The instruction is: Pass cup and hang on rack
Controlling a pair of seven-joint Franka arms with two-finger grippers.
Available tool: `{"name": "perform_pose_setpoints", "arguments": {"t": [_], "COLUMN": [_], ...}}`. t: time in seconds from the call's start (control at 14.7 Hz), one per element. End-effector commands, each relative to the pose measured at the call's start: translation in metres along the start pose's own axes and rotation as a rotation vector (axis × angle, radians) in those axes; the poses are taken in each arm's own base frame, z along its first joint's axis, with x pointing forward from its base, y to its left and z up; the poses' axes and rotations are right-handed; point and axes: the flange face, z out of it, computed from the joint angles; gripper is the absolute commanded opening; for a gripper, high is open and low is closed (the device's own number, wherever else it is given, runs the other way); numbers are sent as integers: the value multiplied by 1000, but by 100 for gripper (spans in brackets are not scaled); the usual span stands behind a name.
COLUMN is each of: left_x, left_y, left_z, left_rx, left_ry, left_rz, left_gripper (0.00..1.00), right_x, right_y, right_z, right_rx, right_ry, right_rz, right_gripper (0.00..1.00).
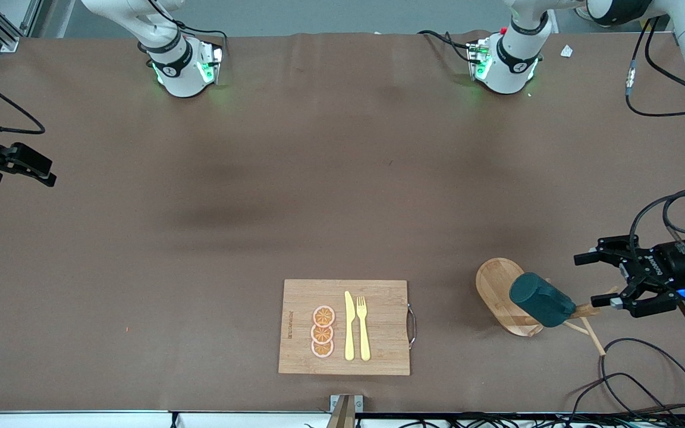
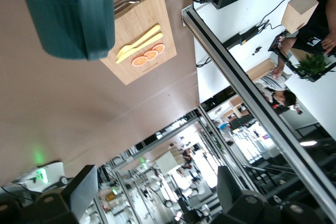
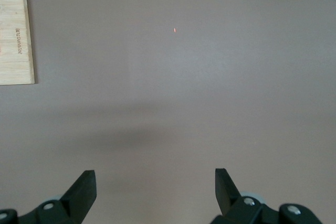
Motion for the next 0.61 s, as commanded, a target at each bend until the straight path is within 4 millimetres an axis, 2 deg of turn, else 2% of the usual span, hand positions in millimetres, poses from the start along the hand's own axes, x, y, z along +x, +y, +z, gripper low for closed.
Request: {"name": "perform_pose_setpoints", "arguments": {"t": [0.0, 0.34, 0.54], "left_x": [-38, -102, -127], "left_y": [6, 13, 12], "left_z": [8, 31, 37], "left_rx": [103, 375, 559], "left_ry": [62, 245, 363], "left_rz": [74, 307, 456], "left_gripper": [100, 100, 100], "right_x": [-4, -4, -4], "right_y": [0, -2, -2], "right_z": [-4, -4, -3], "right_rx": [-13, -13, -13], "right_ry": [8, 9, 9], "right_rz": [-3, -6, -5], "right_gripper": [100, 100, 100]}}
